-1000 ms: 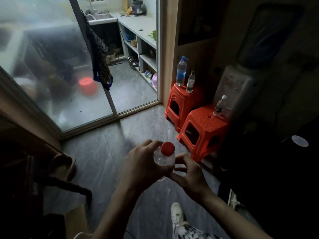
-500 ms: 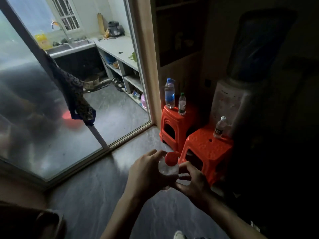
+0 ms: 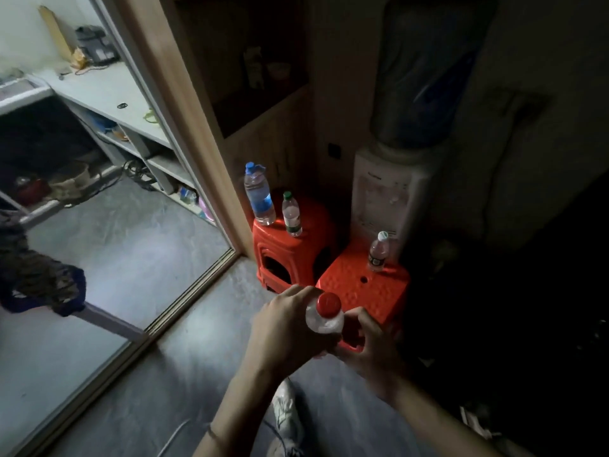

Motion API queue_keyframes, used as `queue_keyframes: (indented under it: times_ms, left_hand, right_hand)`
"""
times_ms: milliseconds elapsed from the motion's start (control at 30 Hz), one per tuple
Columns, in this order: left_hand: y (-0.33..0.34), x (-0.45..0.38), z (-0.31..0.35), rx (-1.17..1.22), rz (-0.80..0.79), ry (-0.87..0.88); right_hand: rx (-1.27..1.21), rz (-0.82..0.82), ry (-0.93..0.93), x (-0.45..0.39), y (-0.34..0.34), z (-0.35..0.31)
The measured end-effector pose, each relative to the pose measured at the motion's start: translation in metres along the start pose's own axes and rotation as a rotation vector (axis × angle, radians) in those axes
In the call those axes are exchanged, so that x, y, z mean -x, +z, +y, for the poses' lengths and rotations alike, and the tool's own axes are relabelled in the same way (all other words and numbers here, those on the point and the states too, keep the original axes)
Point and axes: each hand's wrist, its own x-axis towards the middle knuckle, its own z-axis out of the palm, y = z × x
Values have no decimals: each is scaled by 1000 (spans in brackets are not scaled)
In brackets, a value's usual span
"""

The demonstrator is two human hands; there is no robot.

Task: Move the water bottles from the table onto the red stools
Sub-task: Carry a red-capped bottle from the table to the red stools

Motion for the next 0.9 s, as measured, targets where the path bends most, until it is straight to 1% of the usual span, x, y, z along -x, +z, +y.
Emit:
queue_keyframes:
  times_ms: [167, 300, 367, 500, 600, 767, 900]
  left_hand:
    - [8, -90, -23, 71, -79, 102]
    - [12, -165, -52, 47, -158, 172]
    - [16, -197, -66, 36, -210, 189]
    - [34, -259, -91, 48, -310, 201]
    - [53, -288, -106, 78, -365, 180]
    - [101, -325, -134, 124, -448, 168]
    - [150, -350, -153, 129, -484, 155]
  right_hand:
    - [25, 104, 131, -72, -3, 18]
    - [44, 178, 197, -136, 8, 32]
    - [96, 223, 241, -163, 15, 39]
    - [108, 273, 320, -215, 23, 65]
    - [134, 326, 381, -239, 28, 85]
    - [210, 308, 429, -269, 35, 128]
    - [206, 321, 488, -293, 39, 170]
